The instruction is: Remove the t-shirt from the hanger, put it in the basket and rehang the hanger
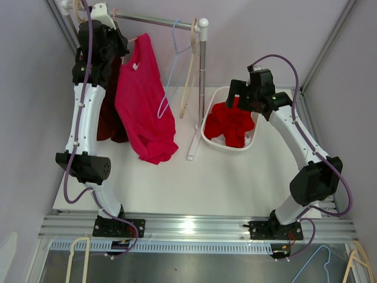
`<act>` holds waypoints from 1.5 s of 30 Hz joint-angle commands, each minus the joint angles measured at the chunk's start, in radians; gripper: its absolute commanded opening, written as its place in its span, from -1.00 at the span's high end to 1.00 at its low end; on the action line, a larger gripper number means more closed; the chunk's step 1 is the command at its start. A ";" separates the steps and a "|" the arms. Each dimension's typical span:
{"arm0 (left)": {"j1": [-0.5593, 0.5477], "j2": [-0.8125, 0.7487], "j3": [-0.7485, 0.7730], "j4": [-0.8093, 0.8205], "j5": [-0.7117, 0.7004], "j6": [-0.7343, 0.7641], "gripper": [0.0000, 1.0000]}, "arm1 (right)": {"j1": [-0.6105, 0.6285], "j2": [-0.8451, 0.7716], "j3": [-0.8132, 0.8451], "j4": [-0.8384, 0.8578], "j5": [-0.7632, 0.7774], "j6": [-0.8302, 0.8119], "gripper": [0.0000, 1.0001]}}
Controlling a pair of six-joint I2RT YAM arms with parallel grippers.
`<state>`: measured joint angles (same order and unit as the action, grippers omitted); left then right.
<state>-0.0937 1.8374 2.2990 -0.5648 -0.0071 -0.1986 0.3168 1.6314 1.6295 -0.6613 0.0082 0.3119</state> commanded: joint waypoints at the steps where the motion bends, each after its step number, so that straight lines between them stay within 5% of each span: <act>1: 0.008 -0.036 0.057 0.062 0.047 -0.025 0.98 | 0.002 -0.004 0.026 0.003 -0.025 -0.019 -0.99; 11: -0.003 -0.056 0.069 0.062 0.048 -0.039 0.99 | 0.005 -0.021 0.009 0.009 -0.030 -0.013 -0.99; 26: -0.046 -0.317 -0.085 0.109 -0.033 -0.039 0.99 | 0.053 -0.122 -0.072 0.046 -0.022 -0.036 -0.99; 33: -0.110 -0.329 -0.053 -0.132 -0.304 -0.110 0.99 | 0.200 -0.309 -0.215 0.169 -0.027 -0.072 -0.99; 45: -0.284 -0.415 -0.257 -0.371 -0.836 -0.258 0.99 | 0.776 -0.703 -0.652 0.538 0.101 -0.180 -0.98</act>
<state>-0.3378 1.4757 2.0430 -0.8909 -0.6270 -0.3798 1.0210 0.9379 1.0069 -0.2684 0.0456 0.1738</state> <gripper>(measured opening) 0.026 0.991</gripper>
